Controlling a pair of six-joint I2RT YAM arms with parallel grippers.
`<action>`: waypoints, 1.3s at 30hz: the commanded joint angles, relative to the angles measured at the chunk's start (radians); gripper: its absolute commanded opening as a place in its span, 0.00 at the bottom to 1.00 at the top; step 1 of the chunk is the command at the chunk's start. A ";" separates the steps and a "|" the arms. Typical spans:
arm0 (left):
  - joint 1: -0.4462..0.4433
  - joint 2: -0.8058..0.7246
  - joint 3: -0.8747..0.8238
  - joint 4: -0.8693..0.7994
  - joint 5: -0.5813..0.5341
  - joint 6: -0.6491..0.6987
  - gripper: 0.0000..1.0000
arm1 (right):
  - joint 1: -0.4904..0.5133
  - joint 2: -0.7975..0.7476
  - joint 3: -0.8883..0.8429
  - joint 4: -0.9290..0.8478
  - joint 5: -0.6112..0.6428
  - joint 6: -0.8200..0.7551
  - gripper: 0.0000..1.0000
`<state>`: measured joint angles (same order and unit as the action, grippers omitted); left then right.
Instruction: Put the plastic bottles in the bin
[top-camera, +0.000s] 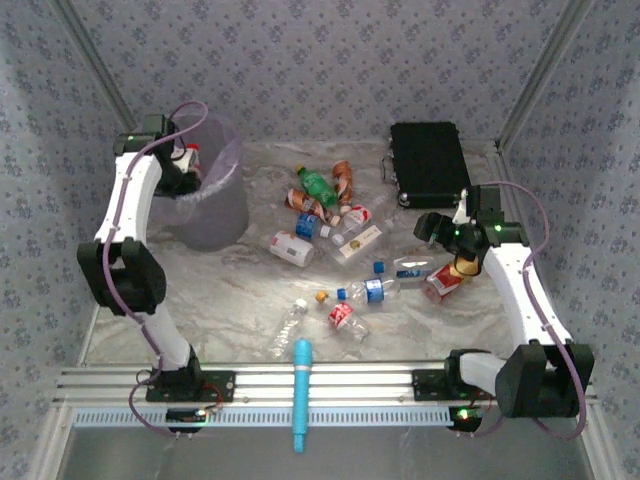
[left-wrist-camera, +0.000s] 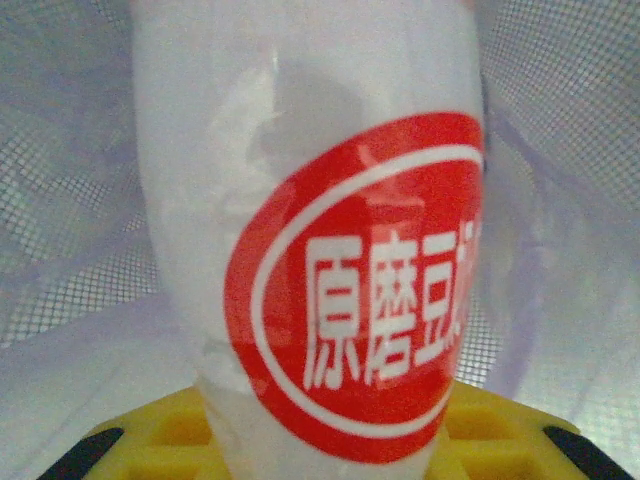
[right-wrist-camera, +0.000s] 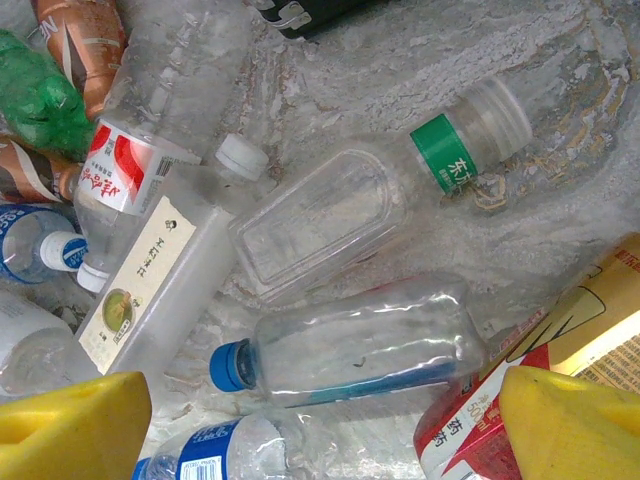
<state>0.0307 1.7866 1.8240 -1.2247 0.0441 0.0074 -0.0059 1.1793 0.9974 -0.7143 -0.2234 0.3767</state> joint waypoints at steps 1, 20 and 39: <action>-0.001 -0.049 -0.039 -0.055 0.002 -0.005 0.19 | -0.027 0.020 0.020 -0.050 0.022 0.034 0.93; -0.011 0.005 -0.063 0.026 0.015 0.010 0.81 | -0.217 -0.023 -0.086 -0.074 0.030 0.106 1.00; -0.122 -0.194 -0.012 0.028 -0.063 -0.037 0.93 | -0.303 -0.015 -0.170 -0.007 -0.001 0.127 1.00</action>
<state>-0.0742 1.6310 1.8114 -1.1721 0.0036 -0.0170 -0.2993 1.1648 0.8371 -0.7349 -0.2081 0.4839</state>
